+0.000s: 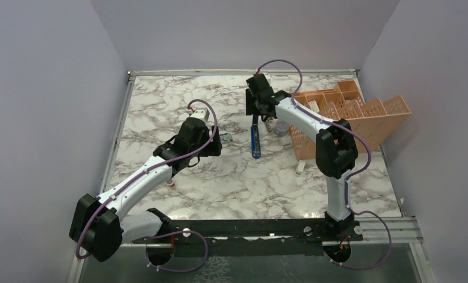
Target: Load the staples into the stapler
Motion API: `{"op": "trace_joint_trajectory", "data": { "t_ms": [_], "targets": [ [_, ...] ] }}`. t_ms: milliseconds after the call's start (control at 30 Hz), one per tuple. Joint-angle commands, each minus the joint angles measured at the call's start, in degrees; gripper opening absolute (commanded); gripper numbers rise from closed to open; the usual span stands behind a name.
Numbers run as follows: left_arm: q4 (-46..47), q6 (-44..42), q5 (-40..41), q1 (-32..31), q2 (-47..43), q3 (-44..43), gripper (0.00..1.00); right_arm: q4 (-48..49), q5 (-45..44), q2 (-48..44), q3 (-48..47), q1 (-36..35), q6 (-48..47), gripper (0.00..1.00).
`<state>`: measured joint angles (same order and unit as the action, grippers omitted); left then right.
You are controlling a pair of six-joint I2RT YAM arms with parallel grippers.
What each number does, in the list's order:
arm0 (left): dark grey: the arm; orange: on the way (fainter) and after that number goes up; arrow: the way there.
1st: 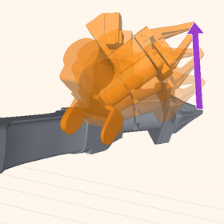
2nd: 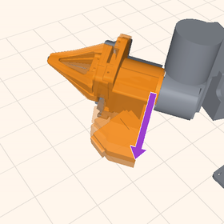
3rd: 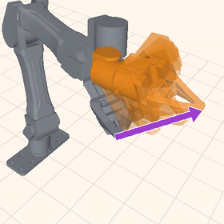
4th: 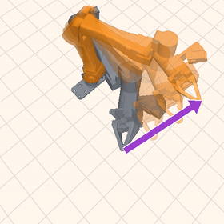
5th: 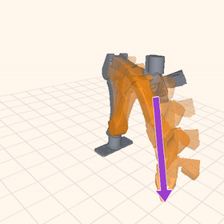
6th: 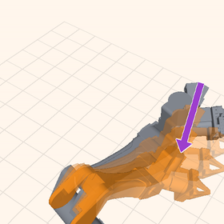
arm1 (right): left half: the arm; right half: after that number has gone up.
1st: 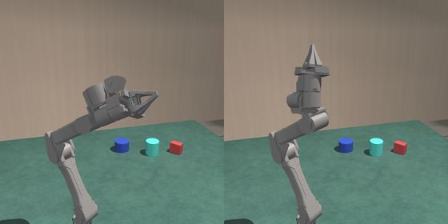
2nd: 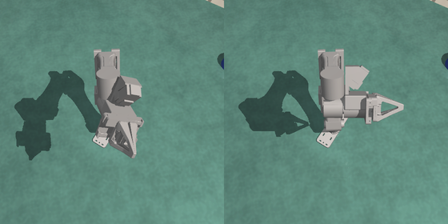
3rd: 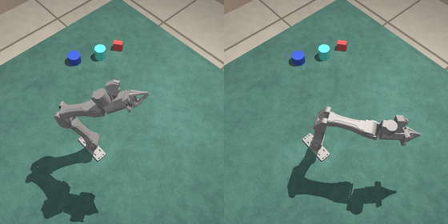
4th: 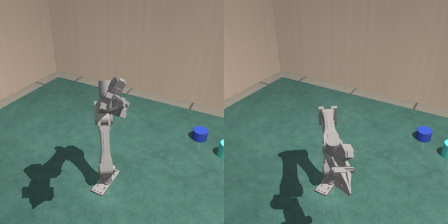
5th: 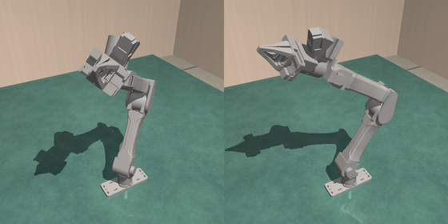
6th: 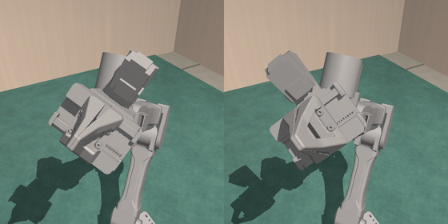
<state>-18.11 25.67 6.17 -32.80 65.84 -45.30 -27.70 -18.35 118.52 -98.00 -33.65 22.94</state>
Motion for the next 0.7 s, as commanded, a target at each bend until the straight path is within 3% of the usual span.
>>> {"op": "trace_joint_trajectory", "data": {
  "t_ms": [0, 300, 667],
  "targets": [
    [1.1, 0.1, -2.0, 0.3, -1.4, 0.7, 0.76, -1.8, 0.5, -7.2, 0.6, 0.0, 0.4, 0.61],
    [1.1, 0.9, -3.0, 0.3, -2.3, 0.9, 0.79, -2.7, 4.4, -20.6, 7.6, -0.1, -0.5, 0.60],
    [3.7, 4.4, -6.0, 0.4, -3.1, 2.0, 0.81, -6.2, 10.3, -36.7, 20.4, -1.7, -6.1, 0.51]
  ]
}}
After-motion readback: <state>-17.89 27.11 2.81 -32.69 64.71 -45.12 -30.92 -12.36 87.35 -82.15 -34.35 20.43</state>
